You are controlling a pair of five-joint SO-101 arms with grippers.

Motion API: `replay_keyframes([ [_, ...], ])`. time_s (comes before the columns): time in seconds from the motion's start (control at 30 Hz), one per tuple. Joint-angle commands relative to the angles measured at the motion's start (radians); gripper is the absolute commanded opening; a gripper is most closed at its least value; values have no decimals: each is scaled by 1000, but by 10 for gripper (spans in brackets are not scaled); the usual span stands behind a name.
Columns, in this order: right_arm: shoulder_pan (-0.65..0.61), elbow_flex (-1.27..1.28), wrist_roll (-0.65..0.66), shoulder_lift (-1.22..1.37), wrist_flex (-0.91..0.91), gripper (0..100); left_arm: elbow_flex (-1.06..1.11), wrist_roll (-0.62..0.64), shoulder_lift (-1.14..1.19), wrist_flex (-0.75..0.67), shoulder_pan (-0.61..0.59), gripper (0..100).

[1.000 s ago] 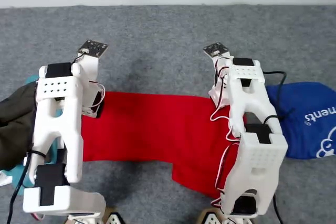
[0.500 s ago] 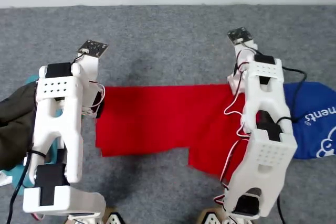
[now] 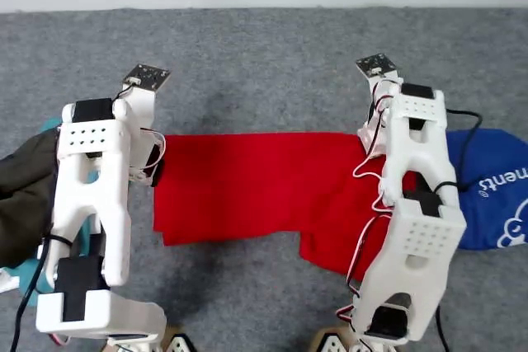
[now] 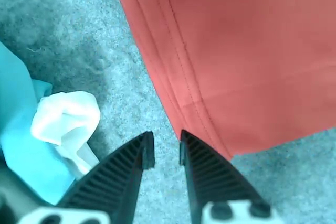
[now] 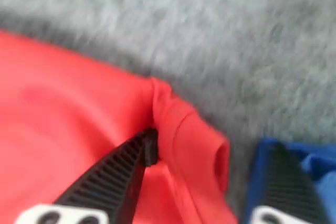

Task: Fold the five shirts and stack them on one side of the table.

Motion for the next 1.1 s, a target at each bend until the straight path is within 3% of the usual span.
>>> replay_keyframes([
  [0.0, 19, -91, 15, -176, 143, 512, 4, 9, 5, -14, 75, 99],
  [0.13, 33, -120, 15, -325, 254, 512, 21, 8, 94, -34, 158, 99],
  [0.37, 59, -117, 17, -530, 397, 512, -36, 8, 338, -61, 160, 96],
  [0.63, 59, -117, 20, -581, 498, 512, -111, 3, 451, -63, 149, 94],
  [0.87, 45, 57, 187, -590, 504, 512, -133, 0, 462, -57, 61, 94],
  [1.07, -31, 276, 338, -591, 499, 511, -133, 0, 462, -55, 60, 94],
])
